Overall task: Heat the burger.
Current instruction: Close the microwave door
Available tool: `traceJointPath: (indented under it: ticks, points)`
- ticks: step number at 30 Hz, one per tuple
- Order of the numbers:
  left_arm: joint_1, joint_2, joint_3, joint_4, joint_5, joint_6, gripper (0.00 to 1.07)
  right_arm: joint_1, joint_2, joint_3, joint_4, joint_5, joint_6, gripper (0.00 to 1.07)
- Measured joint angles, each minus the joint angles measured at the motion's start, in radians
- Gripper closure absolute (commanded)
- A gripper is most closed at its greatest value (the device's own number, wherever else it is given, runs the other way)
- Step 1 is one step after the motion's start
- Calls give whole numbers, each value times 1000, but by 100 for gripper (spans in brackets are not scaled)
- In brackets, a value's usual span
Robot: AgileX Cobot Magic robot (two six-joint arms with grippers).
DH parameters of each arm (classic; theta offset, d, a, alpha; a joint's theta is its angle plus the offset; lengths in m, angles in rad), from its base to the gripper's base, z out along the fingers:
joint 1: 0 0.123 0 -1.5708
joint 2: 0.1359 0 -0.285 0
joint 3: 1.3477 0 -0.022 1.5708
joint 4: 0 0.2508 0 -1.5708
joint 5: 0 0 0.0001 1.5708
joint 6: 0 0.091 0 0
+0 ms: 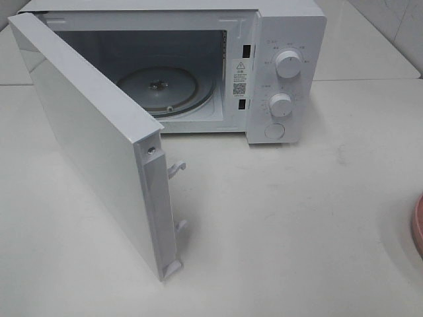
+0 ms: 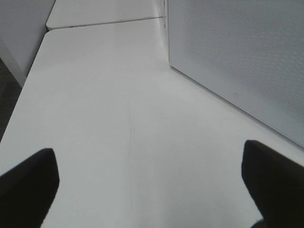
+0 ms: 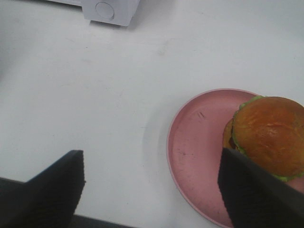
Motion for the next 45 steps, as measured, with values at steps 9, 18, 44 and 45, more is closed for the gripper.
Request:
traceJointPath:
  ticks: [9, 18, 44, 45]
  points:
    - [0, 0, 0, 0, 0, 0, 9, -101, -119, 3, 19, -4, -8, 31]
    - [0, 0, 0, 0, 0, 0, 9, -147, -166, 3, 25, -3, -8, 31]
    - [0, 0, 0, 0, 0, 0, 9, -147, -166, 3, 26, -3, -8, 31]
    - [0, 0, 0, 0, 0, 0, 9, -147, -166, 3, 26, -3, -8, 31]
